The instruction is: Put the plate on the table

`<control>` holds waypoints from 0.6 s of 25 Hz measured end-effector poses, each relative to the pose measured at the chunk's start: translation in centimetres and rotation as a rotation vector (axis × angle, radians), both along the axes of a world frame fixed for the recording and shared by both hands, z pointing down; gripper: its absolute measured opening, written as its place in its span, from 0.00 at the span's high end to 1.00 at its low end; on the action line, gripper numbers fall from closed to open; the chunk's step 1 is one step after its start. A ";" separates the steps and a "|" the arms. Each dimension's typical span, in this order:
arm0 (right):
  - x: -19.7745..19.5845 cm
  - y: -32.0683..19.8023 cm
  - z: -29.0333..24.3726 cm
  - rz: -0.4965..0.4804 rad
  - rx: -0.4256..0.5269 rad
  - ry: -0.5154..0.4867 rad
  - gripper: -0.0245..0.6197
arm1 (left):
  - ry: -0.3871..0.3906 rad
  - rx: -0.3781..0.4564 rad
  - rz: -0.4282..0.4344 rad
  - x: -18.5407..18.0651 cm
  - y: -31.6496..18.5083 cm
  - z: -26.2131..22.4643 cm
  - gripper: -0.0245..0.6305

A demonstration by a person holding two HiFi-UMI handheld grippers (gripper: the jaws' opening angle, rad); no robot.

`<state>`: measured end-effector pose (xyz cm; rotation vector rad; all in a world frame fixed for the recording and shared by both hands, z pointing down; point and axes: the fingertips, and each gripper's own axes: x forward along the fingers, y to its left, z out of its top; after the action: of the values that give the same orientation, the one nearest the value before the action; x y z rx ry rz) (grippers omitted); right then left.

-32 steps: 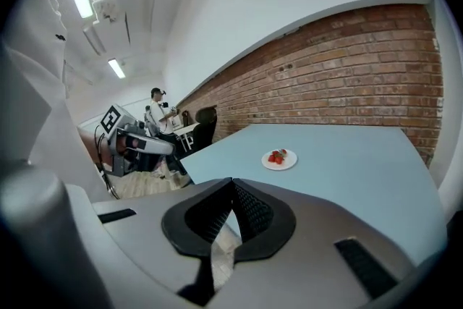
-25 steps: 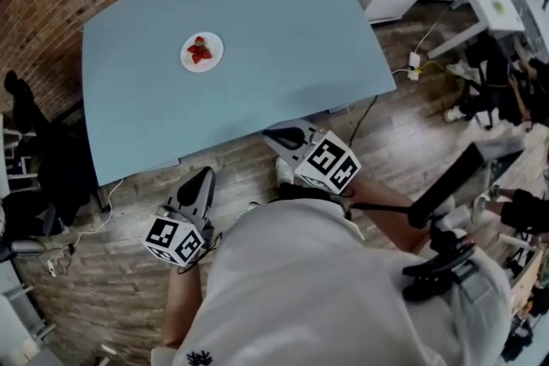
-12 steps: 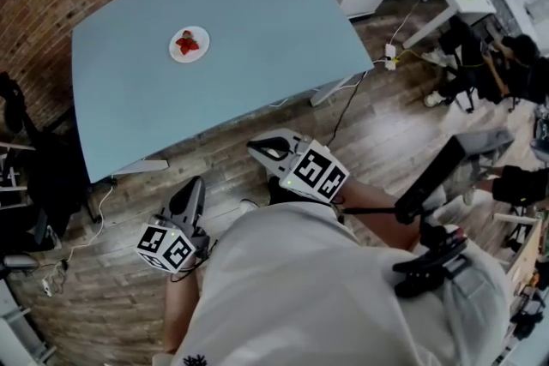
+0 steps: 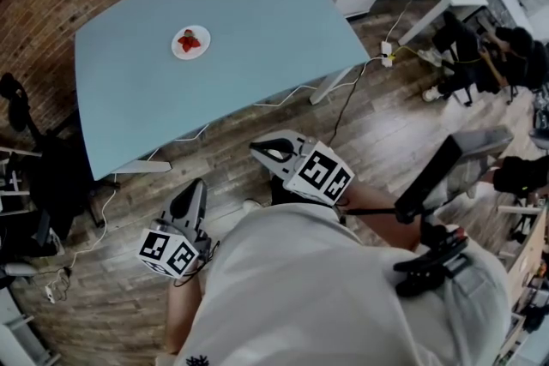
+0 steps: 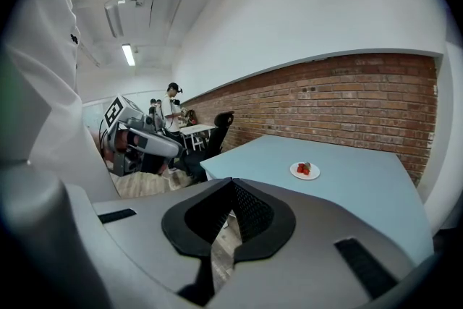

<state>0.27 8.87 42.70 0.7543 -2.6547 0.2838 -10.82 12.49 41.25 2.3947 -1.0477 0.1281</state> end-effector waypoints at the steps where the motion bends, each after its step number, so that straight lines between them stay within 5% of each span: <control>1: -0.1 0.2 -0.2 0.001 0.002 -0.003 0.95 | 0.000 0.005 -0.001 -0.1 0.2 -0.1 0.96; 15: -1.8 3.5 -0.7 -0.021 0.020 -0.003 0.95 | 0.010 -0.011 -0.019 -1.5 2.8 1.0 0.96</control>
<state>-1.52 12.36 41.99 0.7328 -2.6707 0.2531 -12.32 15.30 42.28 2.3727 -1.0625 0.1141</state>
